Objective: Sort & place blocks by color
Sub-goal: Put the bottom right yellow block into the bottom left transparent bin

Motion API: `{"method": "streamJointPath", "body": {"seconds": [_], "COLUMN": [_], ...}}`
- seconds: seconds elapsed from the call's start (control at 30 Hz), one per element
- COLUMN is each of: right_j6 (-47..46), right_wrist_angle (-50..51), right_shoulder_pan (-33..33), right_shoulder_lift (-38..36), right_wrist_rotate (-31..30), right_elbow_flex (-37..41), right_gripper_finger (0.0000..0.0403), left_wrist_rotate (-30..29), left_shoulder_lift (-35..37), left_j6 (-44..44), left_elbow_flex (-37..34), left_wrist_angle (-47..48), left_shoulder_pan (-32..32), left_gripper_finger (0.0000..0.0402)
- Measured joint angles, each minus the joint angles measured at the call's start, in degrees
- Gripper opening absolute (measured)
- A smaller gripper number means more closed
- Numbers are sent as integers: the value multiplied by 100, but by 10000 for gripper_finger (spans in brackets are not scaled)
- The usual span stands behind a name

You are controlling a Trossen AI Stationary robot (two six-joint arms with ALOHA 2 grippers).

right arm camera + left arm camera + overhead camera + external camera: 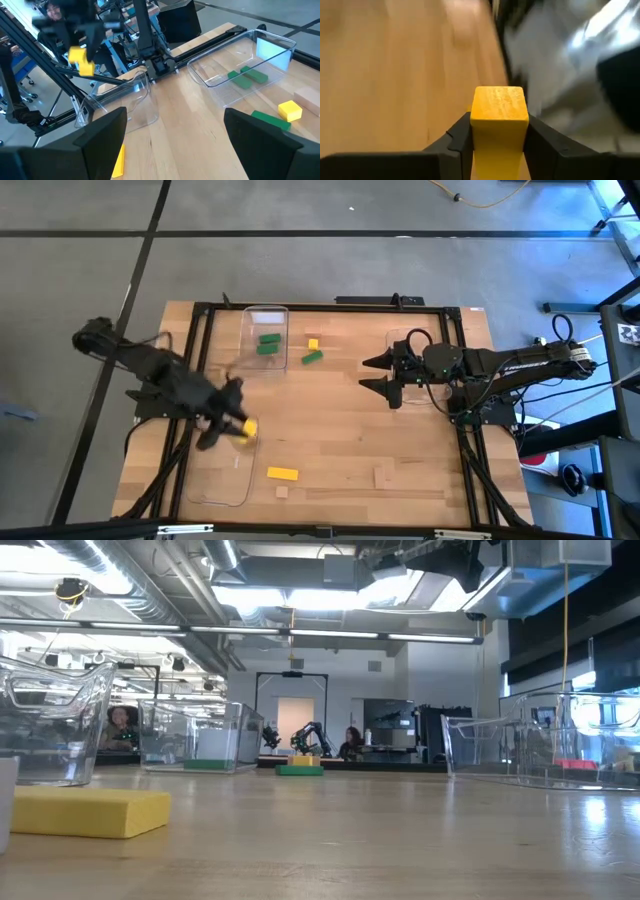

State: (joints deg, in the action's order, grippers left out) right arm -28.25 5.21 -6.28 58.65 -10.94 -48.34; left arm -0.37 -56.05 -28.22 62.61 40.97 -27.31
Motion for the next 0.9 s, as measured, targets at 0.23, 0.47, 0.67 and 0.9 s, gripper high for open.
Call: {"method": "streamJointPath", "body": {"seconds": [0.23, 0.47, 0.67, 0.9], "right_j6": [-9, -18, -15, -18], "right_wrist_angle": [0, 0, 0, -2], "right_shoulder_pan": [1, 2, 1, 0], "right_shoulder_lift": [0, 0, 0, 15], "right_wrist_rotate": [0, 0, -2, -2], "right_elbow_flex": [0, 0, 0, 0], "right_gripper_finger": [336, 336, 335, 335], "left_wrist_rotate": [127, 162, 267, 195], "left_shoulder_lift": [-1317, -2433, -2898, -3070], "left_j6": [-271, -145, -317, -297], "left_elbow_flex": [110, -409, -1050, -1305], "left_wrist_angle": [1823, 1668, 1049, 851], "left_shoulder_pan": [-1233, -1319, -1251, -1191], "left_gripper_finger": [120, 120, 120, 120]}}
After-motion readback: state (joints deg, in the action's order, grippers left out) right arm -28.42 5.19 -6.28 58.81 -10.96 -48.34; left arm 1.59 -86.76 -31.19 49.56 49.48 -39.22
